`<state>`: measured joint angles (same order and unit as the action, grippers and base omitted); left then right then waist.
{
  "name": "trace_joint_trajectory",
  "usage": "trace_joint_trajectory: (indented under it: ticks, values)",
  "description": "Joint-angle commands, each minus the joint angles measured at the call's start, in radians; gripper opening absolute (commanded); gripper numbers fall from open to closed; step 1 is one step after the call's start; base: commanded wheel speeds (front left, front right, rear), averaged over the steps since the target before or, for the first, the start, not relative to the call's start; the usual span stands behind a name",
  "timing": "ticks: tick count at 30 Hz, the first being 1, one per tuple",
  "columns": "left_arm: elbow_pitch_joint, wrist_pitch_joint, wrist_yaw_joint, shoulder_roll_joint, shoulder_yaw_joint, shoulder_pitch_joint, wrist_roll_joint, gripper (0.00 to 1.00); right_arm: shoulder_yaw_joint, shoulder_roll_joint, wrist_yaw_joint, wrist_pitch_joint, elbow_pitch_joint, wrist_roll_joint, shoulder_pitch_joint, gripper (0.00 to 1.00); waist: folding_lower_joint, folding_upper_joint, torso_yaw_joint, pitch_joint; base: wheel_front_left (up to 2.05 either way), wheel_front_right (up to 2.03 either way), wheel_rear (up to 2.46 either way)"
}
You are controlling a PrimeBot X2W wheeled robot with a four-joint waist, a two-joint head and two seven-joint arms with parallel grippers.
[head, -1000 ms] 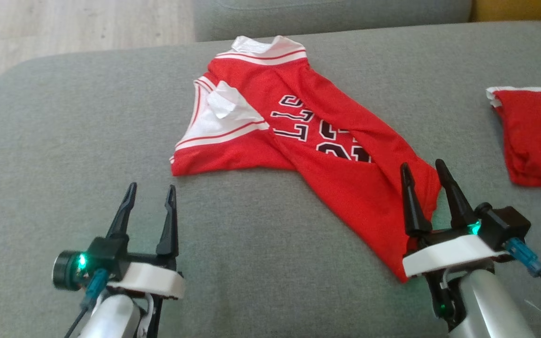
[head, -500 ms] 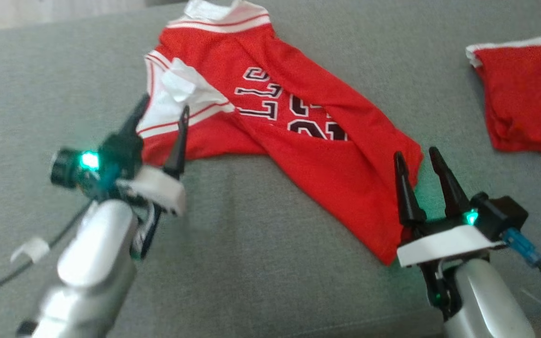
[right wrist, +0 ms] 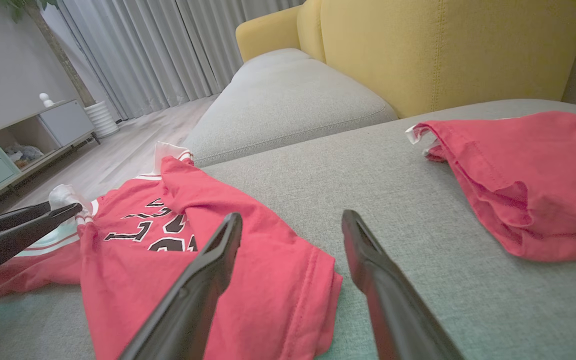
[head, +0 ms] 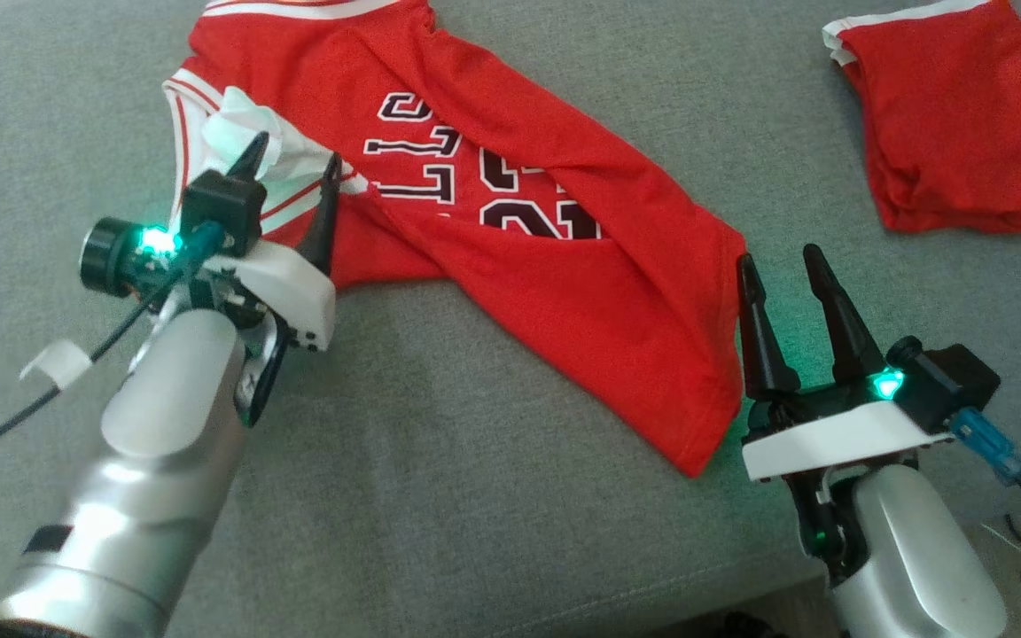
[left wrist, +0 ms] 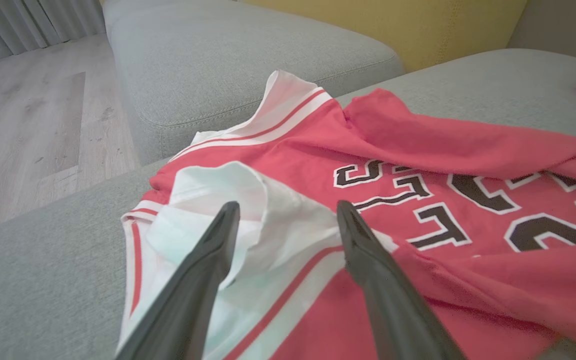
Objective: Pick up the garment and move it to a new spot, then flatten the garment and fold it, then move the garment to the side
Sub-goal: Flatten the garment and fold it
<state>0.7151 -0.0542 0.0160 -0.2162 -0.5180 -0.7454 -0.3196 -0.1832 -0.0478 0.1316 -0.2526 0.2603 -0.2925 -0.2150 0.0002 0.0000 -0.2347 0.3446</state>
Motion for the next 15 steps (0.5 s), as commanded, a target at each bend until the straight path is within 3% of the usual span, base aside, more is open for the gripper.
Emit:
trace_joint_trajectory:
  ticks: [1, 2, 4, 15]
  values:
    - [-0.011, -0.006, -0.004, -0.025, 0.028, -0.056, -0.004, 1.00, -0.023, -0.002, -0.001, -0.009, -0.035, -0.010, -0.024, 1.00, -0.0002, 0.0000, -0.004, 0.004, 0.00, 0.00, 0.00]
    - [0.004, -0.006, -0.004, -0.025, 0.028, -0.064, -0.004, 0.76, -0.024, -0.002, -0.001, -0.009, -0.036, -0.012, -0.025, 1.00, -0.0002, 0.0000, -0.005, 0.006, 0.00, 0.00, 0.00]
    - [0.032, -0.008, -0.004, -0.026, 0.028, -0.079, -0.004, 0.00, -0.025, -0.002, -0.001, -0.009, -0.038, -0.015, -0.026, 1.00, -0.0002, 0.0000, -0.005, 0.007, 0.00, 0.00, 0.00]
    - [0.032, -0.180, 0.004, -0.028, 0.063, -0.066, -0.029, 0.00, 0.000, -0.002, -0.001, -0.009, -0.022, 0.007, -0.015, 1.00, -0.0002, 0.0000, 0.054, -0.062, 0.00, 0.00, 0.00]
